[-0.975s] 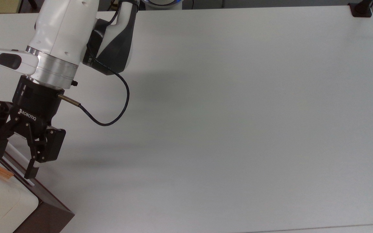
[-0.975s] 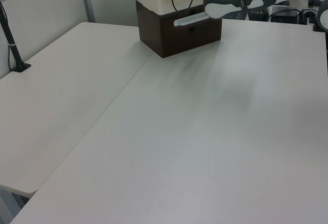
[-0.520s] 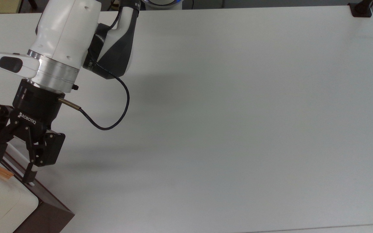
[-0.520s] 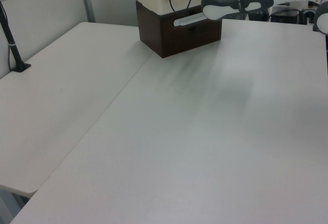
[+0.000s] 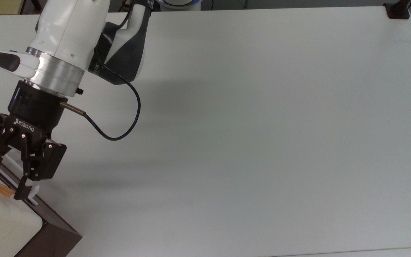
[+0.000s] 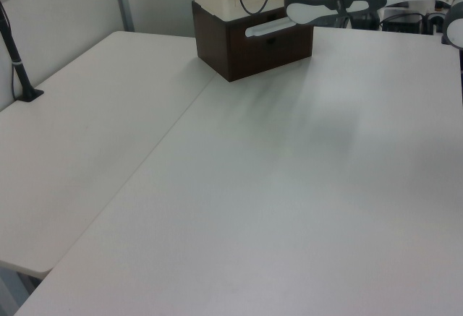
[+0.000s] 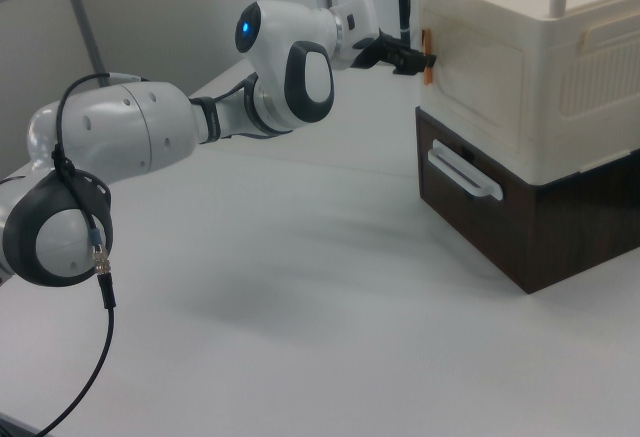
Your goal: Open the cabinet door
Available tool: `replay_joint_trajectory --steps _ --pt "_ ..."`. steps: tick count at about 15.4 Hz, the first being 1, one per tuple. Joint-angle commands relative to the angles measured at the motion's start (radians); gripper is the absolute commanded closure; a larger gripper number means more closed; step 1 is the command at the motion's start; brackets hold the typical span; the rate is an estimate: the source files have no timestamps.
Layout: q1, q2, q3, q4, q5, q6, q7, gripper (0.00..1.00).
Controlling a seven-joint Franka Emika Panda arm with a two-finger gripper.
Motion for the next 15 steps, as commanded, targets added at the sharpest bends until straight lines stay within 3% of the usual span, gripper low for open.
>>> replay_joint_trajectory --steps 1,3,6,12,15 --pt "0.007 0.014 -0.021 0.018 -0.018 0.022 0.04 0.42" --pt "0.008 0.012 -0.021 0.018 -0.018 0.022 0.04 0.57" --pt "0.014 0.009 -0.021 0.018 -0.016 0.022 0.042 0.69" --pt "0.014 -0.031 -0.017 0.001 -0.015 0.022 0.04 0.75" --pt "0.014 -0.122 -0.009 -0.058 -0.015 0.022 0.034 0.76"
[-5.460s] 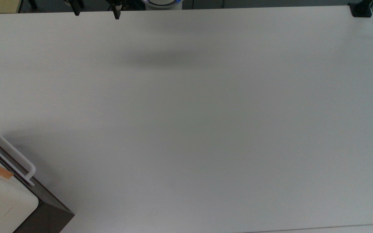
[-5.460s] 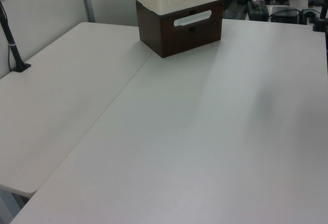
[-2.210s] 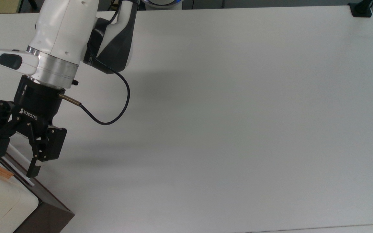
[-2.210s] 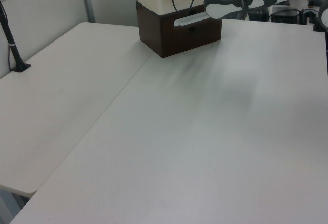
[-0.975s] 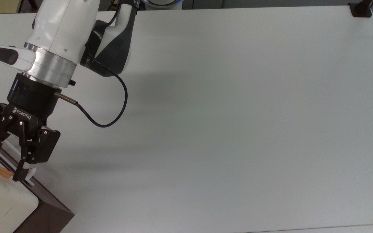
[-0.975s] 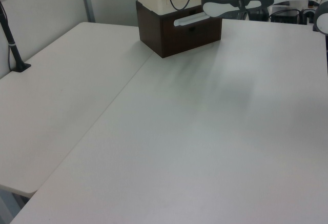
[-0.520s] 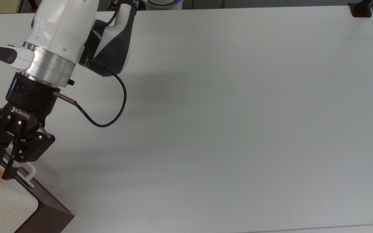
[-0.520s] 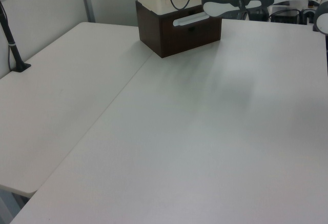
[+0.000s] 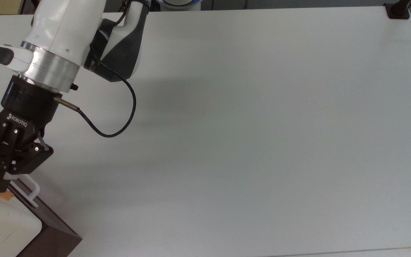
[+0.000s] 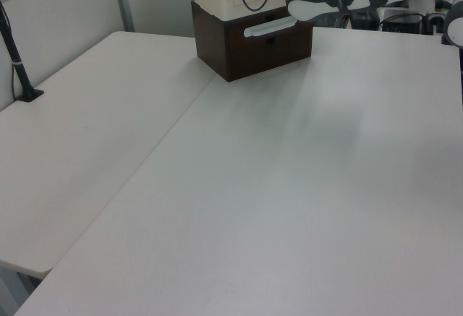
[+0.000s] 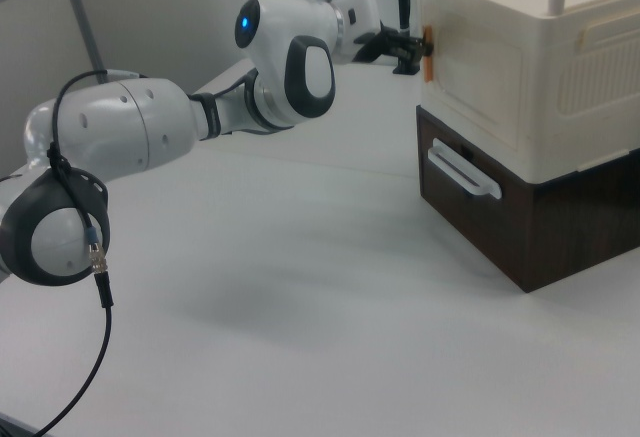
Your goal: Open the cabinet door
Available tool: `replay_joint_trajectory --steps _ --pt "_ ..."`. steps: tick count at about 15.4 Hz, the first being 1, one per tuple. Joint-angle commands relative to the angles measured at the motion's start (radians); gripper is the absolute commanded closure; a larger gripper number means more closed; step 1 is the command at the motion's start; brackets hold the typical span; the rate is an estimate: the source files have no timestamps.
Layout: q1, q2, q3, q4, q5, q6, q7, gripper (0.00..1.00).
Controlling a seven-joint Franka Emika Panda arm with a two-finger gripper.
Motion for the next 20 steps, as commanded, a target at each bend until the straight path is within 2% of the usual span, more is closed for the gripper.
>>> replay_joint_trajectory --steps 1,4,6,7,9,10,12,14,20 --pt "0.018 -0.129 0.005 -0.102 -0.015 0.019 0.016 0.76" --pt "0.018 -0.16 0.026 -0.142 -0.024 0.019 0.004 0.8" --pt "0.018 -0.16 0.028 -0.146 -0.024 0.019 -0.002 0.8" --pt "0.018 -0.158 0.028 -0.146 -0.024 0.019 -0.004 0.71" --pt "0.016 -0.152 0.028 -0.148 -0.027 0.019 -0.004 0.36" --pt "0.016 -0.14 0.026 -0.146 -0.027 0.019 -0.005 0.28" --pt "0.016 -0.111 0.023 -0.139 -0.027 0.022 -0.01 0.23" --pt "0.016 -0.088 0.02 -0.136 -0.027 0.022 -0.01 0.14" --pt "0.03 -0.039 0.008 -0.102 -0.036 0.022 -0.017 0.15"
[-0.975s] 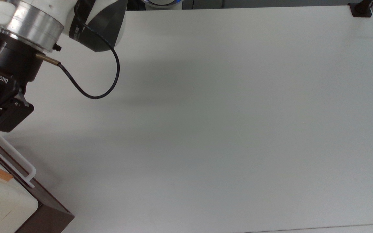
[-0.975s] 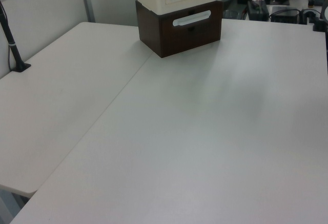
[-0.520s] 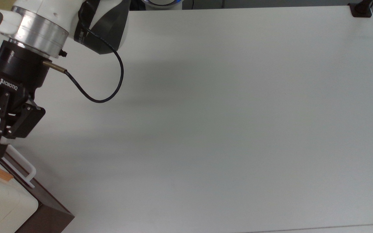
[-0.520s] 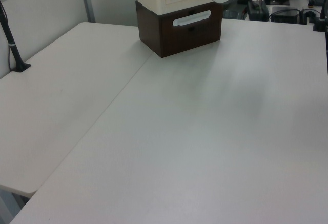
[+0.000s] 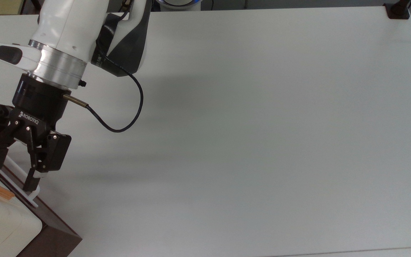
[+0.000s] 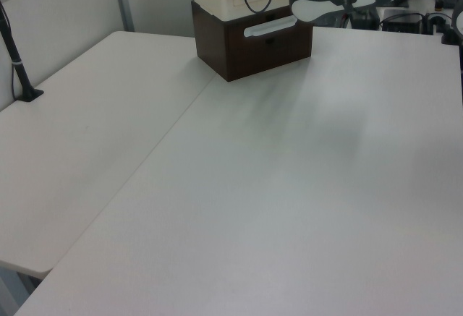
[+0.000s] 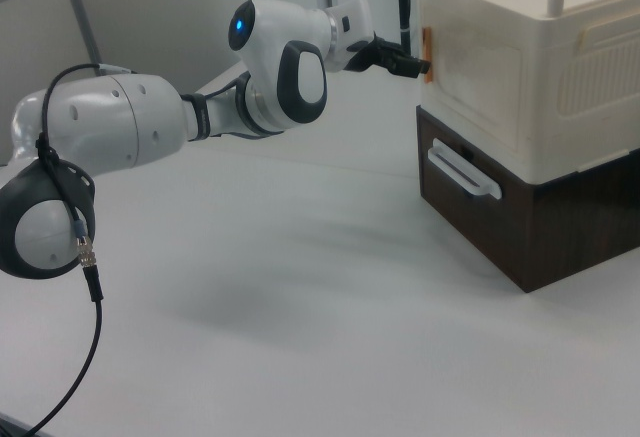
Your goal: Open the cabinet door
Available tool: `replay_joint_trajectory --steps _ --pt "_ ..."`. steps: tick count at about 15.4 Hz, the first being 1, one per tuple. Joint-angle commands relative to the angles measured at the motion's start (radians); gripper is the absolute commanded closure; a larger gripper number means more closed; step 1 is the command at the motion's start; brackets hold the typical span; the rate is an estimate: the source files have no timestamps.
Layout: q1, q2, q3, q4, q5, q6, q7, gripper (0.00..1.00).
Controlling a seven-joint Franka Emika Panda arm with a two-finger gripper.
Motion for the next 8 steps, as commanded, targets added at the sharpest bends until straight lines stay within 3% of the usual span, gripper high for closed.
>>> replay_joint_trajectory --steps 1,8 --pt "0.012 0.035 -0.025 0.026 -0.023 0.019 -0.012 0.15" --pt "0.022 0.078 -0.085 0.078 -0.021 0.021 -0.012 0.15"
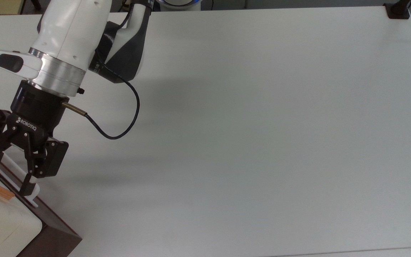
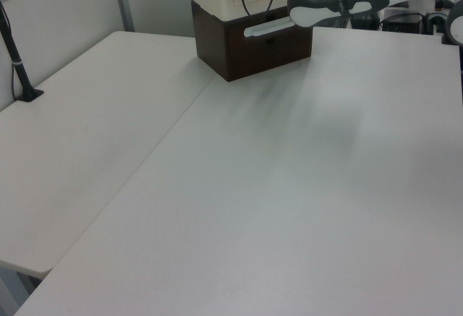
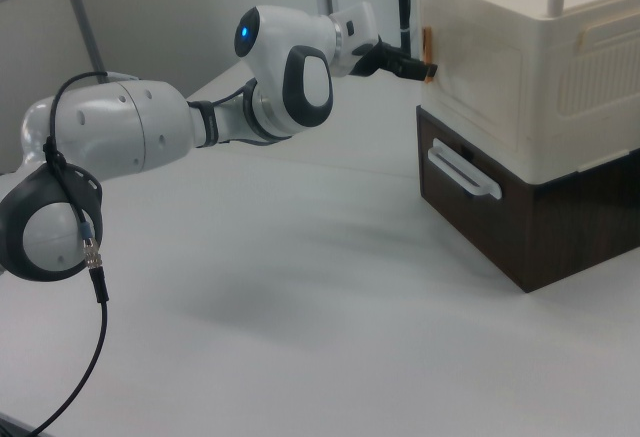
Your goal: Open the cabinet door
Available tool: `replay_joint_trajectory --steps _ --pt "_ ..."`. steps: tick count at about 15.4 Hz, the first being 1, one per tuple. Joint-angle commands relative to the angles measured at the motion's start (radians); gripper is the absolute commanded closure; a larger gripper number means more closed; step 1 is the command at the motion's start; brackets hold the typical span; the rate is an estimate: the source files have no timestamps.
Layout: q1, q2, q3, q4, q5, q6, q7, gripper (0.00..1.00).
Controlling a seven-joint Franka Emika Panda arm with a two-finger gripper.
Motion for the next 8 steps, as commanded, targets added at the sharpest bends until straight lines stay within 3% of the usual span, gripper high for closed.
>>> replay_joint_trajectory --steps 1,8 --pt "0.012 0.044 -0.047 0.05 -0.014 0.021 -0.002 0.15" --pt "0.012 0.058 -0.067 0.061 -0.014 0.05 -0.004 0.15"
